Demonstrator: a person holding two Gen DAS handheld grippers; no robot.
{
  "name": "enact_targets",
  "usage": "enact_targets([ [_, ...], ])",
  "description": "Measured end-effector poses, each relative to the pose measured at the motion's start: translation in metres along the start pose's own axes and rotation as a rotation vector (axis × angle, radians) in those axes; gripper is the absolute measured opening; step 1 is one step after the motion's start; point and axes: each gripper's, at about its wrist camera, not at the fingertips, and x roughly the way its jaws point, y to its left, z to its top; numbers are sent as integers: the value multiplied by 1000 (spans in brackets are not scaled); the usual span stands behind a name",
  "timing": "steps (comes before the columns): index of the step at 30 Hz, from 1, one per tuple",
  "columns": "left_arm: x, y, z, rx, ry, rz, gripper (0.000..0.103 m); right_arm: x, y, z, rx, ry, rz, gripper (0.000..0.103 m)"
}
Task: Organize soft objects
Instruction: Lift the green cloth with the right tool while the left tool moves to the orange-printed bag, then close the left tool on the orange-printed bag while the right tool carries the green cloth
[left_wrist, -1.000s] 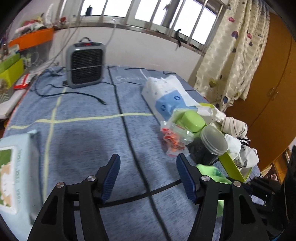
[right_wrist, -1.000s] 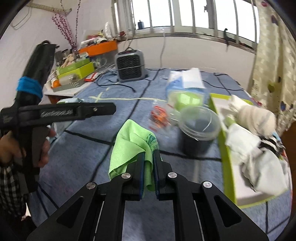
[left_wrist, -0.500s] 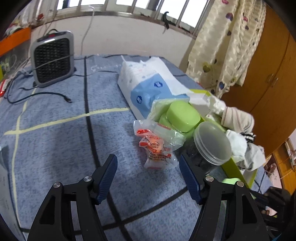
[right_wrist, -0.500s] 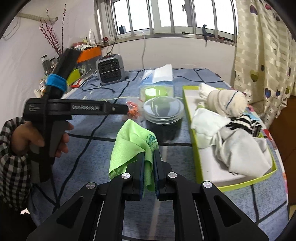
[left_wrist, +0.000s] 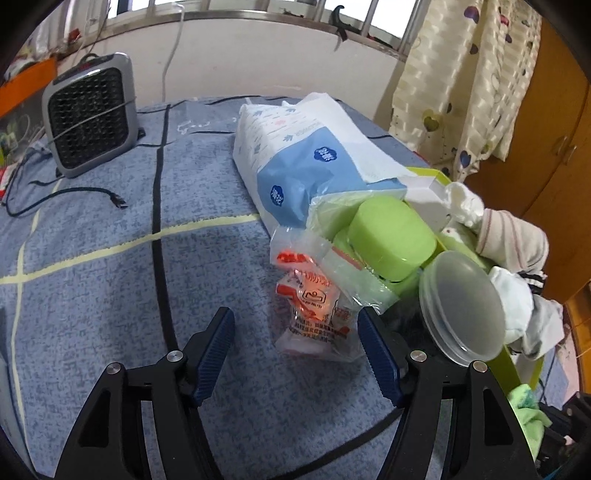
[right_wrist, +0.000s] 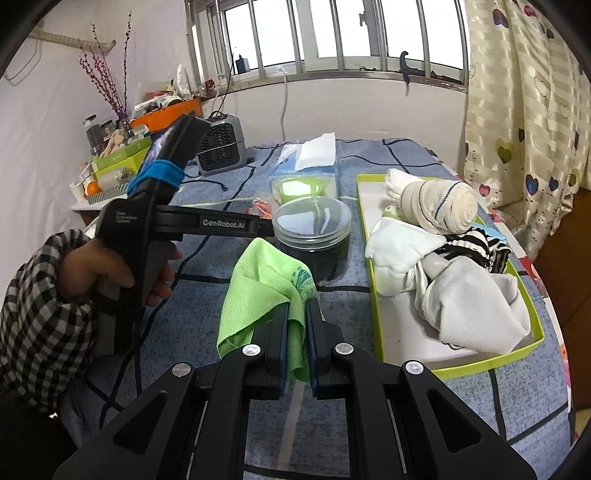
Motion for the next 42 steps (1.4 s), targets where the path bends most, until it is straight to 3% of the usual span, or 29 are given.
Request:
enact_targets([
  [4, 1, 1, 1, -3, -13, 7, 67, 3, -3, 0, 8, 6, 5, 9],
  [9, 1, 3, 1, -3, -18, -11, 41, 4, -5, 0, 13, 7, 12, 9],
  [19, -7, 0, -1, 10, -45, -6, 21, 5, -6, 0, 14, 9, 12, 9],
  [33, -46, -2, -7, 8, -121, -14, 17, -10, -4, 5, 14, -29, -8, 9],
  [42, -76, -13, -3, 28, -174, -53, 17, -32, -19, 7, 53, -77, -76, 9],
])
